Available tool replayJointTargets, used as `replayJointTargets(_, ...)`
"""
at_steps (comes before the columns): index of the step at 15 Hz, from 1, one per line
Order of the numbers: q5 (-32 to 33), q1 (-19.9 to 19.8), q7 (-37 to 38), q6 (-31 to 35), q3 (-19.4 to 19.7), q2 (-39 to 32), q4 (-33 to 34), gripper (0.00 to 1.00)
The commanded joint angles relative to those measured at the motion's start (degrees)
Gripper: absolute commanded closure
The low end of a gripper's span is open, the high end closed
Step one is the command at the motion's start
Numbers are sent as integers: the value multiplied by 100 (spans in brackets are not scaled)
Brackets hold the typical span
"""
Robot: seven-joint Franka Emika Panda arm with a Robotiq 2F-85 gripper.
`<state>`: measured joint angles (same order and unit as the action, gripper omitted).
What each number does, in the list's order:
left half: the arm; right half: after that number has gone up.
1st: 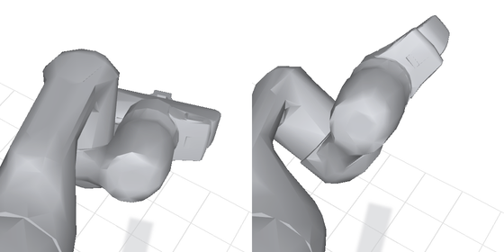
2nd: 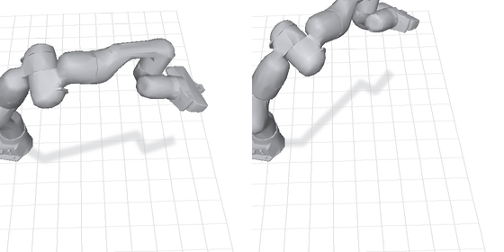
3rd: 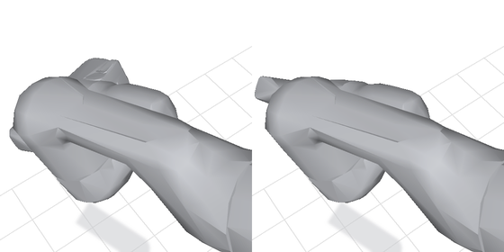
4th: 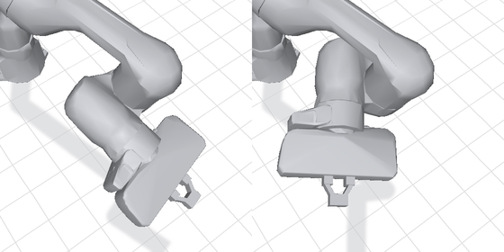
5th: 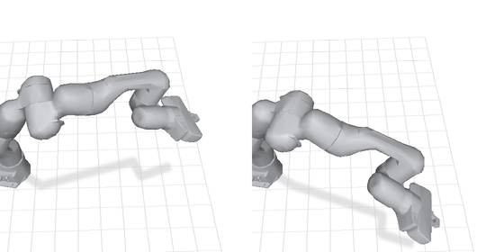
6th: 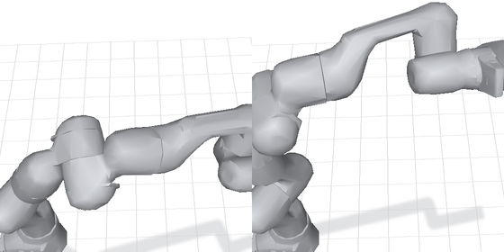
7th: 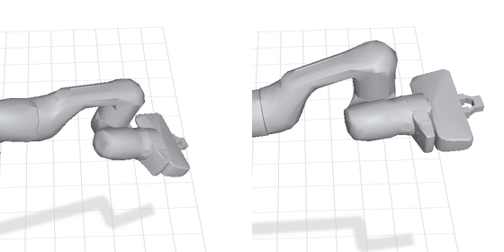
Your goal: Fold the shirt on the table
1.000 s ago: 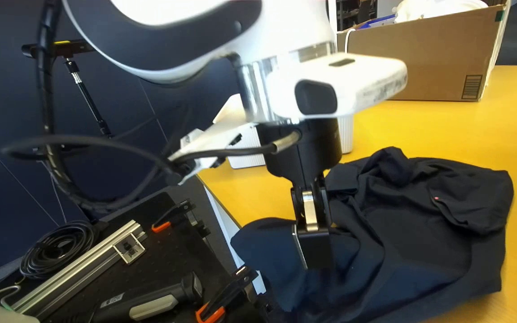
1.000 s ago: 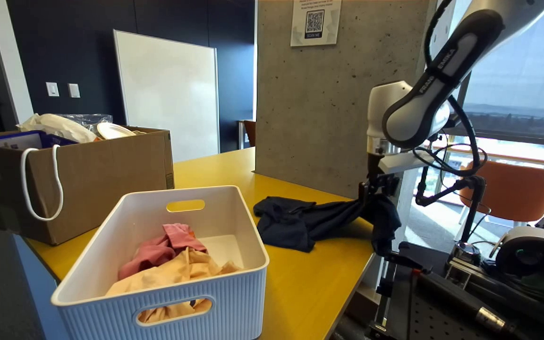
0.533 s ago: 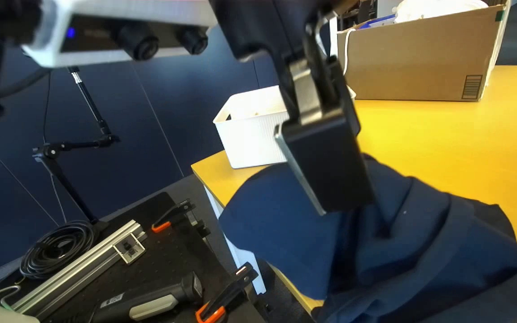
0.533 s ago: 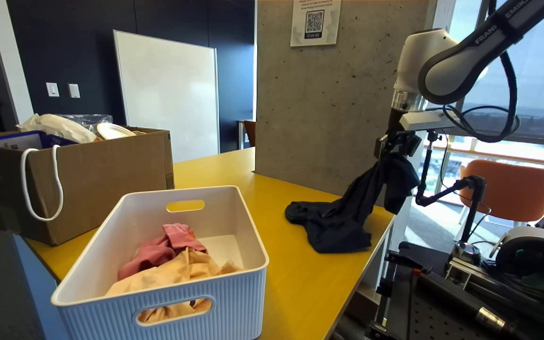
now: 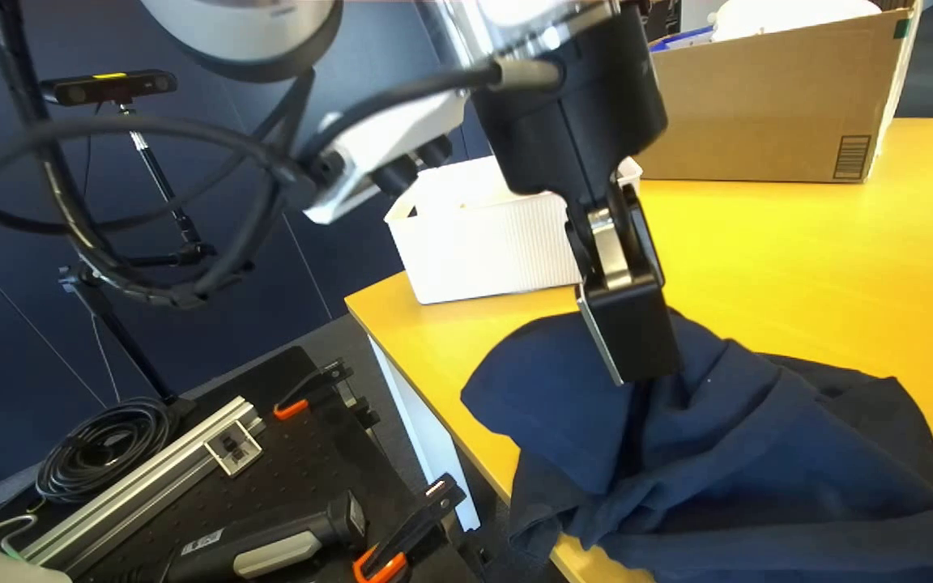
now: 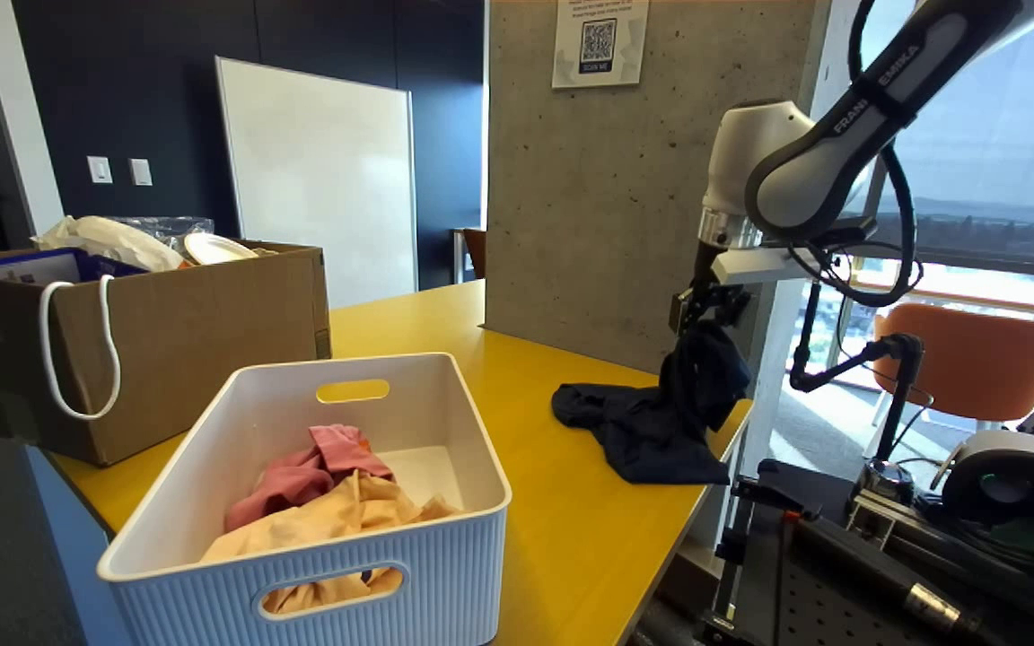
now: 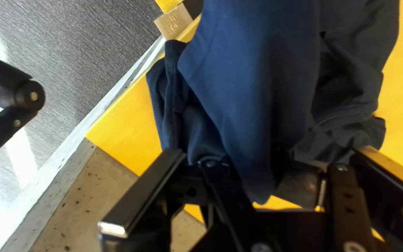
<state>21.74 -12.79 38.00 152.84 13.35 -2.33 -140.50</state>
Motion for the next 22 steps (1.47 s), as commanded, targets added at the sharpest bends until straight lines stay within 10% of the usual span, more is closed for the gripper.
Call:
replayJointTargets(1, -31, 195, 310, 519, 9, -702, 298, 100)
replayJointTargets(12, -1004, 1331, 620, 1743, 590, -2375, 858, 100)
replayJointTargets(22, -1180, 1386, -194, 1422, 1378, -708, -305, 17)
